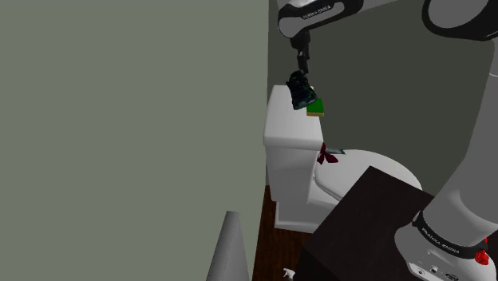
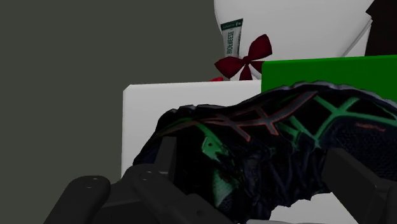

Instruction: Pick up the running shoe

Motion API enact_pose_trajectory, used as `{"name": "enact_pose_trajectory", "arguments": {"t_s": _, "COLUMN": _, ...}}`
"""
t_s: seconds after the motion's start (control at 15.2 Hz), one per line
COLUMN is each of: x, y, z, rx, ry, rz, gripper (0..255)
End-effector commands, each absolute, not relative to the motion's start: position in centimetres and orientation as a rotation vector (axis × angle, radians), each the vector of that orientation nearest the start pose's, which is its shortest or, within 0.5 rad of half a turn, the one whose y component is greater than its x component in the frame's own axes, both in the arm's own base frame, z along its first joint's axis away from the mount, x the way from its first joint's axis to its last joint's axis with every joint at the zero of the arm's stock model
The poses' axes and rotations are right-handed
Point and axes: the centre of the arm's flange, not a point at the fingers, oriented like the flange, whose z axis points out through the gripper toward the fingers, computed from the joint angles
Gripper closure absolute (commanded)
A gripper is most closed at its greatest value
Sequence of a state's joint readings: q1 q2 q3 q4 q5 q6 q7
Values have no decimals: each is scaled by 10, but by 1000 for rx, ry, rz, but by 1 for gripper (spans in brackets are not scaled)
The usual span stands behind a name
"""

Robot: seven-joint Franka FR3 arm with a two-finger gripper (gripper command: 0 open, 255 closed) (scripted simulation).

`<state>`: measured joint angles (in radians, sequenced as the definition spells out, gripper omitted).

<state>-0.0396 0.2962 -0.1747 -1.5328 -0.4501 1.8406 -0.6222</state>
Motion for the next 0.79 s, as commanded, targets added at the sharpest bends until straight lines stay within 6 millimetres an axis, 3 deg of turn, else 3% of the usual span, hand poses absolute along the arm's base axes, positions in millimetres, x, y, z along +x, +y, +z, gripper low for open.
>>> {"name": "enact_pose_trajectory", "arguments": {"t_s": 0.0, "x": 641, "y": -160, "z": 489, "rx": -3452, "ry": -959, "rz": 339, "gripper": 0}}
{"name": "enact_pose_trajectory", "arguments": {"t_s": 0.46, "x": 641, "y": -160, "z": 459, "rx": -3452, "ry": -959, "rz": 339, "gripper": 0}}
{"name": "enact_pose_trajectory", "arguments": {"t_s": 0.53, "x": 641, "y": -160, "z": 460, "rx": -3452, "ry": -959, "rz": 339, "gripper": 255}}
{"name": "enact_pose_trajectory", "arguments": {"t_s": 0.73, "x": 640, "y": -160, "z": 459, "rx": -3452, "ry": -959, "rz": 339, "gripper": 255}}
